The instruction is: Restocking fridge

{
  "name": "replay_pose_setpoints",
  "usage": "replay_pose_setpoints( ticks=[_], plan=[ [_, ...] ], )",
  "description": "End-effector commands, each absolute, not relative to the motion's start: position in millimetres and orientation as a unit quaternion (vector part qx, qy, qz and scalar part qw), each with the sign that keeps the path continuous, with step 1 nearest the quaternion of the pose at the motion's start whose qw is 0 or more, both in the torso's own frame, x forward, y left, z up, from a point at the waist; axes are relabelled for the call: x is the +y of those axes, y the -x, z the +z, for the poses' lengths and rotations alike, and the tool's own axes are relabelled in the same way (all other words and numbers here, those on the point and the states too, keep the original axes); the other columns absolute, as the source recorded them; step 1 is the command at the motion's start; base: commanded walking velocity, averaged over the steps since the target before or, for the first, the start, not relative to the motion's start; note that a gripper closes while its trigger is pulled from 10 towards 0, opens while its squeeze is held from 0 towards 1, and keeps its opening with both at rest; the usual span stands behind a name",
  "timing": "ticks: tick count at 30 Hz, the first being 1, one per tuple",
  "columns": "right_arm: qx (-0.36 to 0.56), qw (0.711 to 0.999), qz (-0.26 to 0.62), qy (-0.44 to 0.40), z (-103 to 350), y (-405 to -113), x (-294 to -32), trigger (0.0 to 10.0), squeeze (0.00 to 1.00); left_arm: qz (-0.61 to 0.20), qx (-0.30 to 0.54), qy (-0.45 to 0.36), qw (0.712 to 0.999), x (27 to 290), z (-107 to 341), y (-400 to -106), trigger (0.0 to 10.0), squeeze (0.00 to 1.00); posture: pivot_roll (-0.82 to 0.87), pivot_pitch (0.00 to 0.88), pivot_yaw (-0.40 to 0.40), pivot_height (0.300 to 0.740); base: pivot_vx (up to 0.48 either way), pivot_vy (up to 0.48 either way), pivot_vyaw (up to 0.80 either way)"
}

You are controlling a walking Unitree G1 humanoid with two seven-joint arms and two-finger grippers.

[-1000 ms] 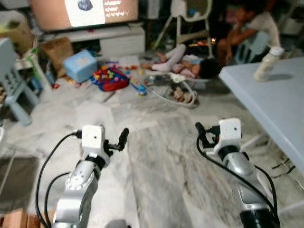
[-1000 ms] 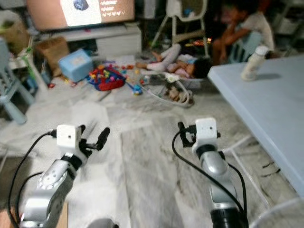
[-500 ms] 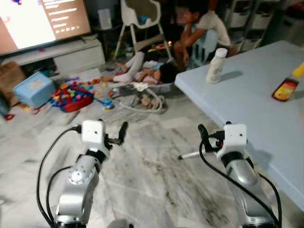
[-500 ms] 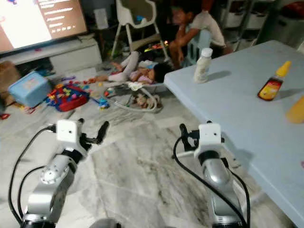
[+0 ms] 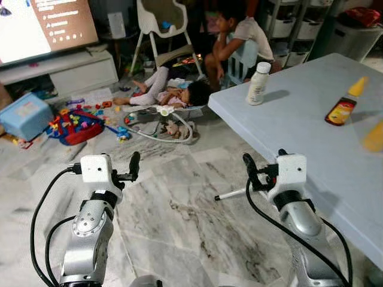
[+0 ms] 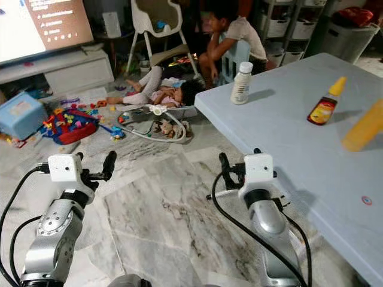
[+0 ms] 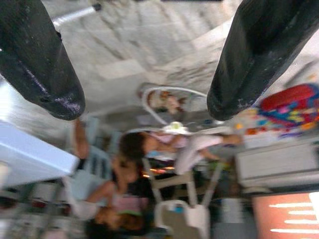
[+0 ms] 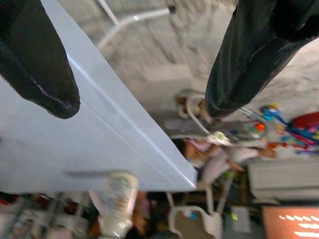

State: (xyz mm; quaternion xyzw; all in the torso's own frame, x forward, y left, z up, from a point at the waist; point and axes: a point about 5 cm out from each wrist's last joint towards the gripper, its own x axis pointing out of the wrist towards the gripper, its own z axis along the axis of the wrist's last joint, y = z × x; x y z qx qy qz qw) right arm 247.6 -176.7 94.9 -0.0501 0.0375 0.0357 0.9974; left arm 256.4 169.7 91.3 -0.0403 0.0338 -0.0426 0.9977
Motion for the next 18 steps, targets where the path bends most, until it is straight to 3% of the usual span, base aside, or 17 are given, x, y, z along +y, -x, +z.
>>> replay_pose_setpoints(
  ticks=[1, 6, 18],
  plan=[
    [0.033, 0.998, 0.032, 0.046, 98.2, -248.6, -175.8, 10.0, 0.0, -0.062, 0.033, 0.032, 0.997, 167.1, 92.3, -255.0, 10.0, 0.0, -0.01, 0.015, -0.015, 0.74, 0.0, 0.0, -0.8],
    [0.034, 0.998, 0.033, 0.044, 98.2, -250.8, -173.6, 10.0, 0.0, -0.068, 0.029, 0.042, 0.996, 165.8, 94.2, -257.6, 10.0, 0.0, -0.01, 0.018, -0.012, 0.74, 0.274, 0.274, -0.8],
    [0.038, 0.998, 0.034, 0.037, 97.2, -251.0, -170.6, 10.0, 0.0, -0.079, 0.032, 0.045, 0.995, 160.1, 93.9, -257.6, 10.0, 0.0, -0.01, 0.021, -0.013, 0.74, 0.0, 0.0, -0.8]
  ],
)
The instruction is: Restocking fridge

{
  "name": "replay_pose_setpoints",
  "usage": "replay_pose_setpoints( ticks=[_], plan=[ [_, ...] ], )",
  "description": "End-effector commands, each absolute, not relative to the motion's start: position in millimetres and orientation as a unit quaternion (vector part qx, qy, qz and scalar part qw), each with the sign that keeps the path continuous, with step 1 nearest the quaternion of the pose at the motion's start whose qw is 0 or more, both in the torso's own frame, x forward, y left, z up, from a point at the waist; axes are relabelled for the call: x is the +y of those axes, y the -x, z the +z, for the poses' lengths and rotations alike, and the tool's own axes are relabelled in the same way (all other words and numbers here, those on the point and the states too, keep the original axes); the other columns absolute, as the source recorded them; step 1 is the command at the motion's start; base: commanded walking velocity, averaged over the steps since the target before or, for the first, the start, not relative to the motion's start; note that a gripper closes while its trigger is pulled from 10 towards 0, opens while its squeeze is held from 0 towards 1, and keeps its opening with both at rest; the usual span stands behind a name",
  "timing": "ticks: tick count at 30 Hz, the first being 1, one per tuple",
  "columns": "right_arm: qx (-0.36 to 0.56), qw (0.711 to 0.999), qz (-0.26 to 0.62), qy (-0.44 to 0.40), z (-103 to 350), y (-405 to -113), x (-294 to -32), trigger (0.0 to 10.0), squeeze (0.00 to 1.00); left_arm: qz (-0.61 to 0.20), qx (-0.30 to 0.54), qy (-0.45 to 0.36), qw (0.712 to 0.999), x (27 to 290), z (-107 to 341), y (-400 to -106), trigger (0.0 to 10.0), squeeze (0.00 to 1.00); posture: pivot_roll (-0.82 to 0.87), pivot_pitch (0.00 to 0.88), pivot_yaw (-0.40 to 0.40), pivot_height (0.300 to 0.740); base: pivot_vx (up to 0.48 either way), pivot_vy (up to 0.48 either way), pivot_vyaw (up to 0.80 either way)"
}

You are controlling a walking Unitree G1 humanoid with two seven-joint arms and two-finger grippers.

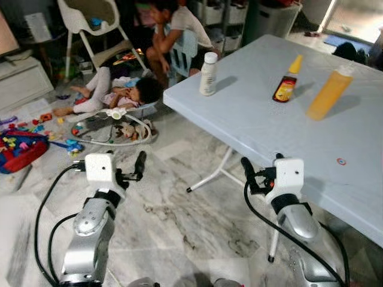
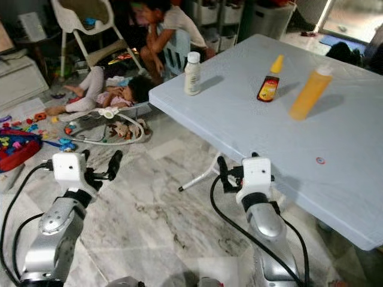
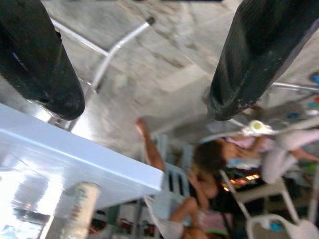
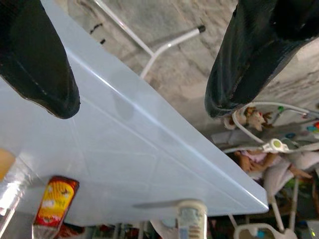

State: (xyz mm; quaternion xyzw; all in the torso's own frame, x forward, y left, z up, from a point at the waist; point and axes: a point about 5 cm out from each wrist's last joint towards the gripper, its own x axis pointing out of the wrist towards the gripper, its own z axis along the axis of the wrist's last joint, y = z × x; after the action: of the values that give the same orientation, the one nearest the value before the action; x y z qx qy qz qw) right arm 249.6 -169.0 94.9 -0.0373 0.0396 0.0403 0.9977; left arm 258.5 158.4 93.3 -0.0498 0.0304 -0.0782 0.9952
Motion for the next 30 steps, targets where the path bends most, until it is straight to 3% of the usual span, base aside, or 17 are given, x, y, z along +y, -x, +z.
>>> replay_pose_setpoints(
  ticks=[1, 8, 17, 30],
  plan=[
    [0.037, 0.998, 0.032, 0.036, 98, -251, -171, 10.0, 0.0, -0.082, 0.032, 0.042, 0.995, 160, 94, -258, 10.0, 0.0, -0.01, 0.021, -0.012, 0.74, 0.0, 0.0, -0.8],
    [0.036, 0.999, 0.022, 0.033, 98, -250, -173, 10.0, 0.0, -0.085, 0.027, 0.025, 0.996, 159, 95, -259, 10.0, 0.0, -0.02, 0.021, -0.008, 0.74, 0.0, 0.0, -0.8],
    [0.036, 0.999, 0.022, 0.03, 98, -250, -171, 10.0, 0.0, -0.098, 0.025, 0.025, 0.995, 155, 97, -262, 10.0, 0.0, -0.02, 0.02, -0.002, 0.74, 0.0, 0.353, 0.0],
    [0.03, 0.999, 0.028, 0.029, 99, -251, -169, 10.0, 0.0, -0.111, -0.01, -0.038, 0.993, 150, 100, -257, 10.0, 0.0, -0.01, 0.016, -0.013, 0.74, 0.0, 0.0, -0.12]
  ],
)
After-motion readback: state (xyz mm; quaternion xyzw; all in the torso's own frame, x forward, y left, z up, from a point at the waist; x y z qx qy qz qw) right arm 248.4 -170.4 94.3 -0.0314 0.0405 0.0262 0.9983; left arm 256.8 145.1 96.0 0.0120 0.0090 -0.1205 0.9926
